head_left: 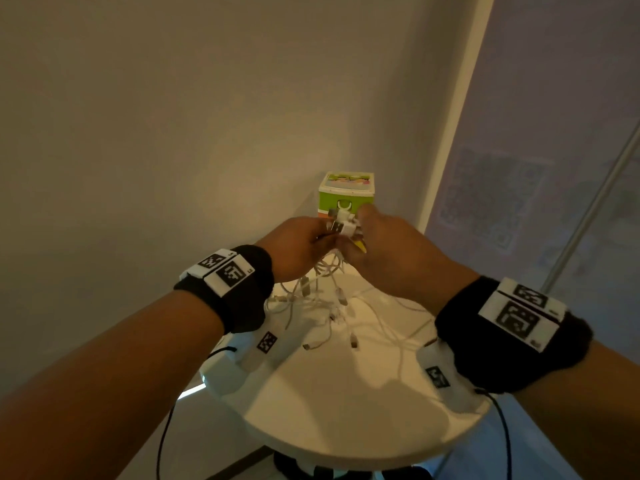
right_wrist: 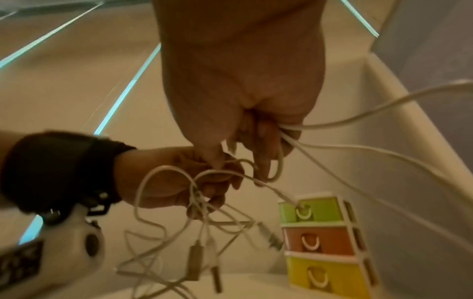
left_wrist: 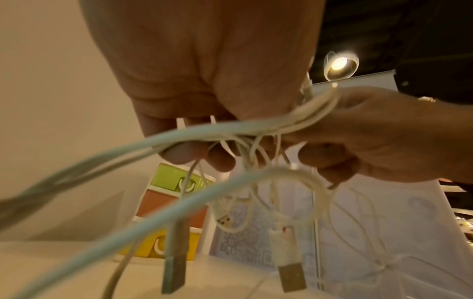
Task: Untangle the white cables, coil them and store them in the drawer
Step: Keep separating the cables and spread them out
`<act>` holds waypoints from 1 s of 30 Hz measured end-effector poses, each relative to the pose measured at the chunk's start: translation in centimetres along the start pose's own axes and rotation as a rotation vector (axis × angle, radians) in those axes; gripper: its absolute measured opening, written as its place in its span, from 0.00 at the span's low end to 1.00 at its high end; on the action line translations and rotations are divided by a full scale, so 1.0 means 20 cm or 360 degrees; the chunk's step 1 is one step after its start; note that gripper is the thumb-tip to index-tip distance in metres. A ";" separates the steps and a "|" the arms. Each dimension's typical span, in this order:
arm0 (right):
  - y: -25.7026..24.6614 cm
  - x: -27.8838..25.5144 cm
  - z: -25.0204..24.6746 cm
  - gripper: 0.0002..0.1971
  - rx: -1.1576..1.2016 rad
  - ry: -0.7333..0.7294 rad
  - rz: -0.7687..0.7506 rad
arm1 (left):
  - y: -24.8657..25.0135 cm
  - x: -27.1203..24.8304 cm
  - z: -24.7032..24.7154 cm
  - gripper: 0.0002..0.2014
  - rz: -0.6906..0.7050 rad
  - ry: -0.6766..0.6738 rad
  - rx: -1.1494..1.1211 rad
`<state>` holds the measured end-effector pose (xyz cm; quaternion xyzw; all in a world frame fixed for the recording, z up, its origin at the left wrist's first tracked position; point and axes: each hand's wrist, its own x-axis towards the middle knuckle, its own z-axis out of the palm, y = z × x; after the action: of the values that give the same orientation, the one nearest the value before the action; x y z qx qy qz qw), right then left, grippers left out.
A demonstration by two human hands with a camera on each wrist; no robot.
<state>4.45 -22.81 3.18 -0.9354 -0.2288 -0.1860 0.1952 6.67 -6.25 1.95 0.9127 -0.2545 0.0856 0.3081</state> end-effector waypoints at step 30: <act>0.03 -0.07 -0.01 0.06 -0.0010 -0.0220 -0.0084 | 0.04 -0.04 0.03 0.14 0.0009 -0.0071 0.0115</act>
<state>3.54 -23.83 2.54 -0.9403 -0.2656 -0.1269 0.1710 5.54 -6.80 1.62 0.9241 -0.2606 0.0751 0.2690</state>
